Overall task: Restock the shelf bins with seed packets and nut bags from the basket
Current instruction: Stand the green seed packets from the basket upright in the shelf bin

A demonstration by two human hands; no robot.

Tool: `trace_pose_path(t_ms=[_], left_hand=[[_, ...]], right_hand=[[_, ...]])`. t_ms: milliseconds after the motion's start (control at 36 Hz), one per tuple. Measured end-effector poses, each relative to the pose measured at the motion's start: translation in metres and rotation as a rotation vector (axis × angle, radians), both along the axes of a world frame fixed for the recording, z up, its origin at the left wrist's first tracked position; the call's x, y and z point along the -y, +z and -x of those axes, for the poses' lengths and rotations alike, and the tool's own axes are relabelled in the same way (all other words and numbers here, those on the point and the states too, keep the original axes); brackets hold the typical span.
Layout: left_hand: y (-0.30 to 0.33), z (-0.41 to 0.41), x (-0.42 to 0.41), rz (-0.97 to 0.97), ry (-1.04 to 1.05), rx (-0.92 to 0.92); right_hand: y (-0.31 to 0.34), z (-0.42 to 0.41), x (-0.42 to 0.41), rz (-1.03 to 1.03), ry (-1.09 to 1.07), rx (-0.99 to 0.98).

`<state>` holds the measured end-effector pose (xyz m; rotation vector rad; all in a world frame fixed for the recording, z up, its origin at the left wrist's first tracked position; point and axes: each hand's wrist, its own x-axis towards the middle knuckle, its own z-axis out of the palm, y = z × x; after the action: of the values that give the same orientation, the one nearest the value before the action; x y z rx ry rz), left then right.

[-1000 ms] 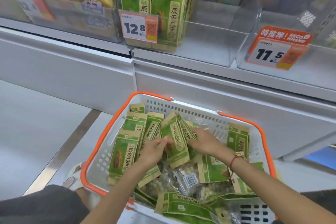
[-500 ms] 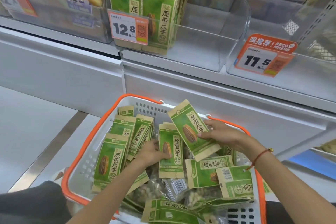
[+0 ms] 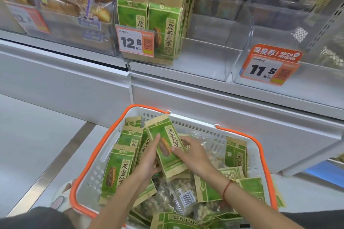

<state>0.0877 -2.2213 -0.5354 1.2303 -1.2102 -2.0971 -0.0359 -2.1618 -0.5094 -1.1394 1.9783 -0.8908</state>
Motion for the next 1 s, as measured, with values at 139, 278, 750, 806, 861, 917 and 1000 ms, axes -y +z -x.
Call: trace_pose_path(t_ms=[139,278,750,806,861,917,1000], left_hand=[[-0.002,-0.016,0.008,0.122,0.087,0.094],[-0.003,-0.037,0.029,0.128,0.209,0.155],[0.015,-0.055,0.059,0.14,0.119,0.306],[0.014,-0.056,0.058,0.136,0.102,0.319],[0.013,-0.057,0.058,0.141,0.1,0.333],[0.011,-0.058,0.057,0.138,0.089,0.347],[0.005,-0.056,0.057,0.112,0.102,0.356]], right_hand=[[-0.002,-0.013,0.014,-0.04,0.155,-0.15],[-0.018,0.026,0.028,-0.258,0.095,-0.422],[-0.038,0.009,0.071,-0.402,-0.004,-0.17],[-0.019,0.015,0.065,-0.373,0.071,-0.157],[0.007,0.023,0.059,-0.313,0.098,-0.147],[0.036,0.029,0.056,-0.256,0.107,-0.142],[0.069,0.031,0.055,-0.147,0.089,0.072]])
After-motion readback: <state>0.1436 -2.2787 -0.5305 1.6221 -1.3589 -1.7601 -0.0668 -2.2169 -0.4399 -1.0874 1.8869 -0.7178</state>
